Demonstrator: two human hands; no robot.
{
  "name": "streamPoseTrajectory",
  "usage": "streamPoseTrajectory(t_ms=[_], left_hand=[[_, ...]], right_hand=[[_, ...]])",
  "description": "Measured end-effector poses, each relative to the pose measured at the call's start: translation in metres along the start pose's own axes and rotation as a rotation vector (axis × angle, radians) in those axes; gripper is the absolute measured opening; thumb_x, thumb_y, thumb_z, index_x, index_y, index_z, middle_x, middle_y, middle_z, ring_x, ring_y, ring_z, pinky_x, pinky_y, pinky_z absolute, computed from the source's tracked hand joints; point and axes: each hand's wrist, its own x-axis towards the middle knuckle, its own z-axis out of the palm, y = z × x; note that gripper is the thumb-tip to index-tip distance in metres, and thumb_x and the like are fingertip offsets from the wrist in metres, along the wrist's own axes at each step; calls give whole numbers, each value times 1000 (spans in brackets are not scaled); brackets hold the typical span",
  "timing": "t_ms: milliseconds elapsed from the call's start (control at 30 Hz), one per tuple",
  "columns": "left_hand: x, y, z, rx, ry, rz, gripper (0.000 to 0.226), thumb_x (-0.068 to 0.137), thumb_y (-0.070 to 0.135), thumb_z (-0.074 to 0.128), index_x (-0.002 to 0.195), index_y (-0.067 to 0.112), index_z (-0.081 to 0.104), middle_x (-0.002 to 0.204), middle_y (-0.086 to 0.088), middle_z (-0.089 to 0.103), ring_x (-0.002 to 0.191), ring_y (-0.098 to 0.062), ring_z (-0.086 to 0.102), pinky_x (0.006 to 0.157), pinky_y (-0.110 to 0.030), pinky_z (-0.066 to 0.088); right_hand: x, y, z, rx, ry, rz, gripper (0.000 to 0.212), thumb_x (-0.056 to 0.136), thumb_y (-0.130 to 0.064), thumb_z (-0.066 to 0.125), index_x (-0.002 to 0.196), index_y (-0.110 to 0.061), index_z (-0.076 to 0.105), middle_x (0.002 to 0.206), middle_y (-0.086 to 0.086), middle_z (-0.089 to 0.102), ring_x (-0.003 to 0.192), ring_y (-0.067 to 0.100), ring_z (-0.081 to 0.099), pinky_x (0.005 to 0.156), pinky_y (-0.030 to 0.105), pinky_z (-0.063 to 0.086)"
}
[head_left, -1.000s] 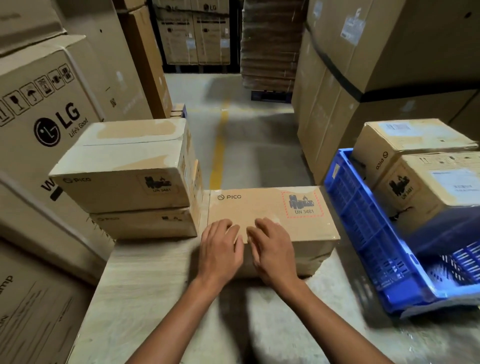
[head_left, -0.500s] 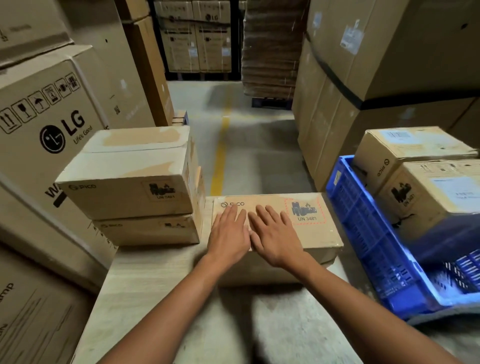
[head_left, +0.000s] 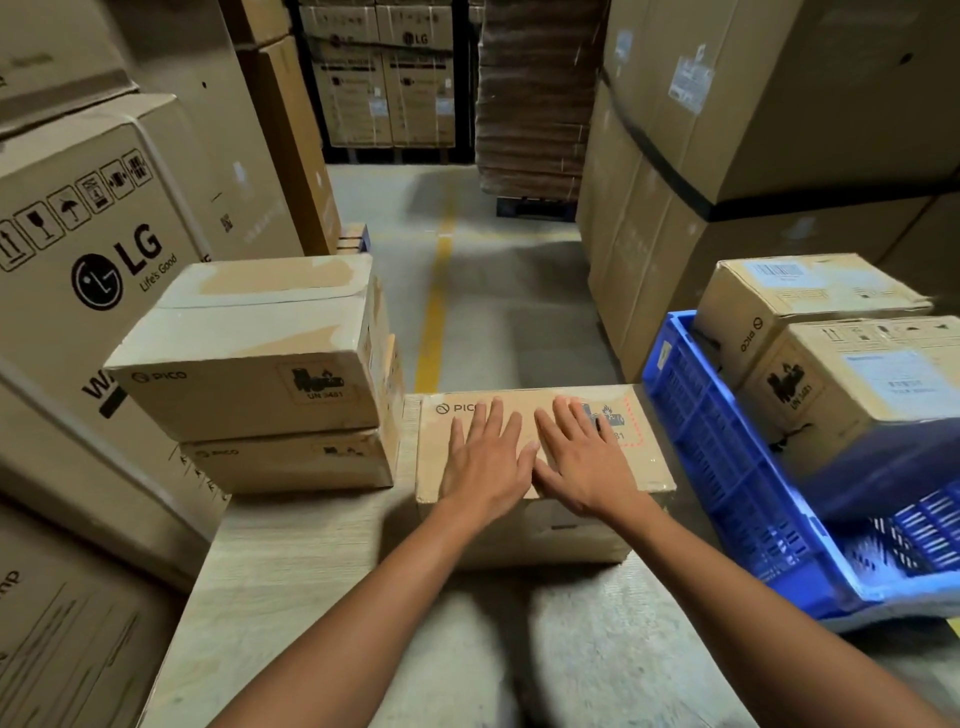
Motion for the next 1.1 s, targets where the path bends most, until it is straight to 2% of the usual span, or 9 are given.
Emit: streamPoseTrajectory(t_ms=[133,200,267,333,400,500,800,933,1100], left_hand=[[3,-1,3,45,50,-11,61,103,52,18,155,22,32,166,-5,18,154,-26,10,123,-52,10],[0,0,3,29,126,70,59,102,47,22,143,17,51,156,-9,41,147,-30,31,119,-50,26],[-11,2,9,-19,297,251,48,99,37,34,115,11,71,129,-12,66,125,-32,58,103,-44,48],[-22,3,17,-47,430,339,38,96,28,41,102,10,74,110,-10,73,109,-31,67,91,-40,55],[-28,8,24,-73,465,312,36,94,26,44,102,9,75,111,-10,73,108,-31,68,91,-39,56],[-36,13,38,-111,488,269,34,94,27,48,105,10,76,118,-10,72,114,-30,66,97,-41,54],[-29,3,44,-177,627,366,29,92,22,54,102,7,77,110,-10,75,107,-27,69,93,-41,56],[-31,22,48,-107,505,418,34,94,29,49,108,11,74,123,-9,70,120,-29,62,107,-47,44],[-34,51,51,-112,320,275,48,93,45,42,129,22,65,142,-2,59,135,-23,50,112,-45,39]], right_hand=[[4,-2,0,33,6,-2,90,84,-68,-6,161,-24,10,169,8,0,156,26,-5,125,50,2],[3,-2,-2,33,12,4,89,85,-66,-3,160,-22,19,169,9,7,156,28,1,124,51,6],[-3,-5,-3,12,68,-7,77,87,-58,11,145,-18,44,158,13,34,149,33,27,119,52,24],[-15,-13,2,-5,221,-39,49,86,-45,31,113,-18,61,124,7,59,121,30,54,99,45,43],[-28,-18,14,94,406,-51,34,82,-33,44,98,-15,68,107,5,66,103,29,63,86,40,50],[-41,-20,37,215,557,-20,36,86,-26,48,107,-8,73,118,12,70,110,31,64,93,43,52],[-37,-13,39,293,621,-68,34,88,-27,51,102,-7,75,113,13,72,109,35,66,99,48,48],[-64,12,45,167,573,84,44,92,-38,48,117,-10,72,133,15,64,129,34,57,109,61,35],[-77,29,51,143,544,94,50,95,-33,40,133,-12,64,146,13,55,140,30,47,115,51,29]])
